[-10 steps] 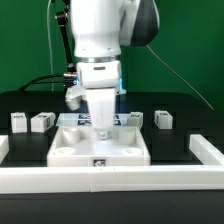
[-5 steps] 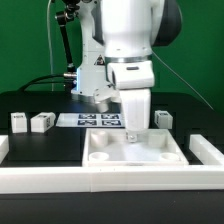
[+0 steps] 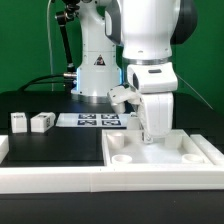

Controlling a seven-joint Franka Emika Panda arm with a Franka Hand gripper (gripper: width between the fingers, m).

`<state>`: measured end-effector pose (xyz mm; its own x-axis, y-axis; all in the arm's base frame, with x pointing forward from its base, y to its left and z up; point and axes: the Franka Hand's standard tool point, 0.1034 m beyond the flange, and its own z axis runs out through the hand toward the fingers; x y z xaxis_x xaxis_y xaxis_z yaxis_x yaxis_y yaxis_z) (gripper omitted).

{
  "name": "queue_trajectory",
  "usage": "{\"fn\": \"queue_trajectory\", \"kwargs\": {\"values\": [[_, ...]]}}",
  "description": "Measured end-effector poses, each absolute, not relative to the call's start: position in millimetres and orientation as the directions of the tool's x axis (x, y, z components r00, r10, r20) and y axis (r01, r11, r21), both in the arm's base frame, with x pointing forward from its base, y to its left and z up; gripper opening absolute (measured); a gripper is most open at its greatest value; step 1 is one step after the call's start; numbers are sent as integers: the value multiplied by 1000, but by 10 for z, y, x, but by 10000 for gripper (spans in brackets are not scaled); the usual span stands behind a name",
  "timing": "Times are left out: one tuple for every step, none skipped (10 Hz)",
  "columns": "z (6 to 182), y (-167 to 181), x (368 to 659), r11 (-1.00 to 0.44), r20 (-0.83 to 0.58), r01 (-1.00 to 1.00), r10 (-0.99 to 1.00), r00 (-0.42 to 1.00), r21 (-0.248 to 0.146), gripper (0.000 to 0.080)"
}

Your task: Assemble square table

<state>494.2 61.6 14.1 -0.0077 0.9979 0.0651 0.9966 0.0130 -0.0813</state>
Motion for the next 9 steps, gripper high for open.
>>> {"fn": "queue_trajectory", "kwargs": {"values": [[135, 614, 4940, 12, 65, 997, 998, -7, -81, 60], [132, 609, 4938, 11, 65, 997, 998, -6, -82, 60], [130, 604, 4938, 10, 65, 997, 998, -5, -82, 224], [128, 592, 4936, 8, 65, 997, 998, -3, -83, 359], [116, 541, 4888, -9, 63, 996, 998, 14, -88, 359], [148, 538, 4847, -47, 57, 995, 997, 52, -91, 551], [223, 553, 4820, -78, 50, 993, 995, 82, -86, 620], [321, 560, 4781, -119, 42, 990, 992, 123, -78, 640], [416, 564, 4735, -161, 34, 984, 986, 164, -71, 640]]}}
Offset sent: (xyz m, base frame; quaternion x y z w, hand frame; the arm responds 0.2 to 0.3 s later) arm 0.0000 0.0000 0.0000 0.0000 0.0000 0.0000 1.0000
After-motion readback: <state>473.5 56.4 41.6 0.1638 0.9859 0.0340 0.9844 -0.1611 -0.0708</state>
